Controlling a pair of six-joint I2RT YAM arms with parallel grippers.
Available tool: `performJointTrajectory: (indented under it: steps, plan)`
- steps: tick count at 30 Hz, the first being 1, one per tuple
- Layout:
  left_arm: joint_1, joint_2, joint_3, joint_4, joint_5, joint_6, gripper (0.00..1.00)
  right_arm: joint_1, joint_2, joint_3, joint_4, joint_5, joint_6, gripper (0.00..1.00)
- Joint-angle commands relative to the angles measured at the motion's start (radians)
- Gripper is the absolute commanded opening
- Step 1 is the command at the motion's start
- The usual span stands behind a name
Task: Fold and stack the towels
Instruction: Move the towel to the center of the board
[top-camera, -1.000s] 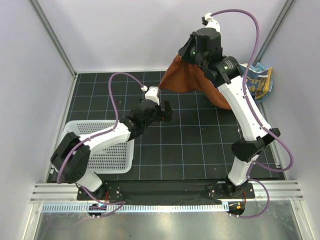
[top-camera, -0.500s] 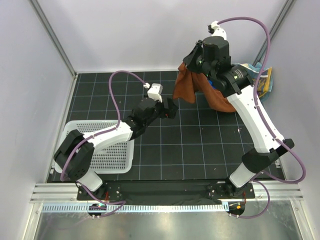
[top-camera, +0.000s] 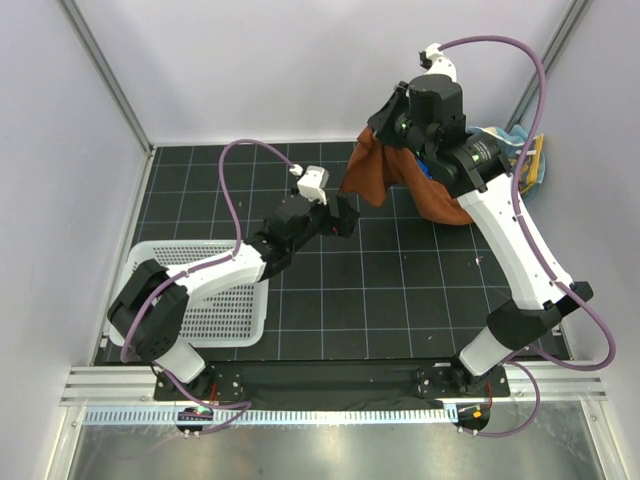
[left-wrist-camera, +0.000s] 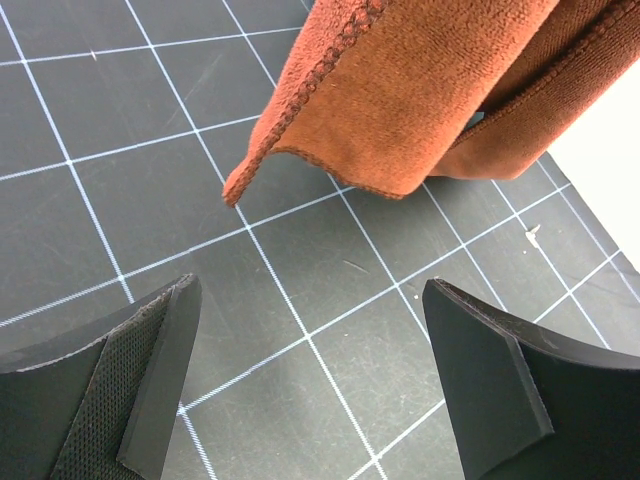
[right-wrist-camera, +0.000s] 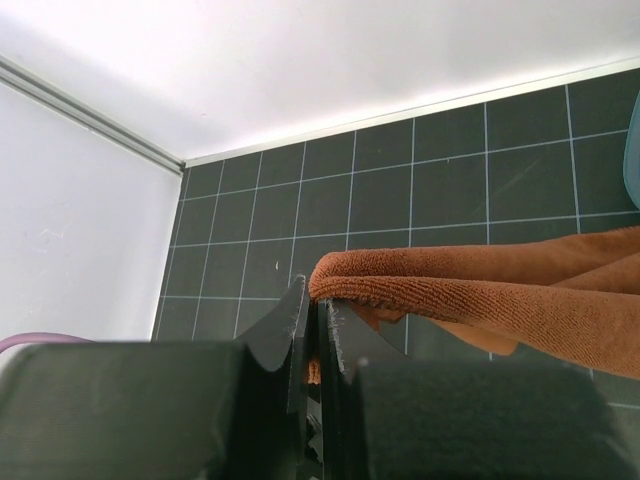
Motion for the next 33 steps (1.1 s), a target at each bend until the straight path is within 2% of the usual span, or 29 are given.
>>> performJointTrajectory:
  steps: [1,5,17,27,33]
  plan:
    - [-0.003,-0.039,0.044,0.049,-0.025,0.045,0.96,0.009,-0.049,0.005,0.034,-0.001,0.007,0.01]
    - [-0.003,-0.029,0.053,0.044,-0.02,0.065,0.95,0.009,-0.052,0.005,0.033,-0.003,0.007,0.01]
    - [-0.002,0.01,0.111,0.038,-0.017,0.131,0.85,0.009,-0.055,0.022,0.028,-0.009,0.01,0.01]
    - [-0.002,0.047,0.153,0.028,-0.069,0.166,0.78,0.011,-0.059,0.044,0.011,-0.012,0.01,0.01]
    - [-0.002,0.053,0.148,0.038,-0.08,0.174,0.7,0.009,-0.064,0.071,0.001,-0.017,0.012,0.01]
